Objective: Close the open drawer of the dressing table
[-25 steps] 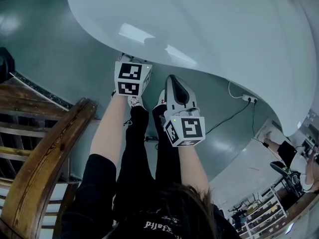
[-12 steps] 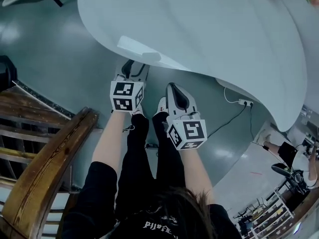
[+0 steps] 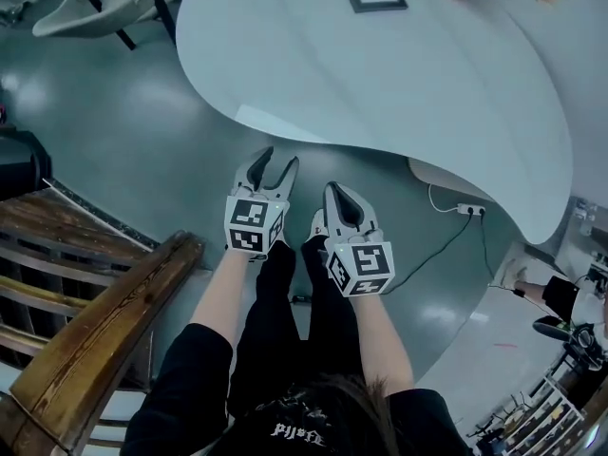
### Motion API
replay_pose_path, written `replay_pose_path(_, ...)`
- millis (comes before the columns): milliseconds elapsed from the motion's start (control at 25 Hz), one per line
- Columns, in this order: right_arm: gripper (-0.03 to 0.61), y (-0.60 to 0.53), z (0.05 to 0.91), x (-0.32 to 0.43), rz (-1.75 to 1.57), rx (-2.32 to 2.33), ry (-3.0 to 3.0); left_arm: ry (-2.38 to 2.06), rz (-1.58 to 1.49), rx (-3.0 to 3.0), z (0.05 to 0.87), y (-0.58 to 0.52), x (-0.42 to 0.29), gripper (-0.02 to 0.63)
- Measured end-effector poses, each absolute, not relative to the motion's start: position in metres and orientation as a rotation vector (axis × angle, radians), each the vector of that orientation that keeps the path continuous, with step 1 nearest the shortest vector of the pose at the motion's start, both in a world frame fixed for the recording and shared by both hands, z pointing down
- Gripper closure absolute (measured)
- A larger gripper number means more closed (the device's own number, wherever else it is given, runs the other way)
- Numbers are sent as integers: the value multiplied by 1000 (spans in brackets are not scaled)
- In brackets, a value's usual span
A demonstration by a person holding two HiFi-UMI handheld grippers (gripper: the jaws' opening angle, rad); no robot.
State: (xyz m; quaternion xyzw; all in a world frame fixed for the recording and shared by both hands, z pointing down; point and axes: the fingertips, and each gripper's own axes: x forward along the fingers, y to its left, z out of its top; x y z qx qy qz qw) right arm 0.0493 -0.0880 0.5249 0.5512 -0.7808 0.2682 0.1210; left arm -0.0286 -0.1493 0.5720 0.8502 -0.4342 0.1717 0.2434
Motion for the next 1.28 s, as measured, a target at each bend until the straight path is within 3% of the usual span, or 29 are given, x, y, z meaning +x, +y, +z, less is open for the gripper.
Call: replay_pose_path(1280,551,-51,393,89,700,1651,-2343,-1179,399,2466,400,-86,1,407)
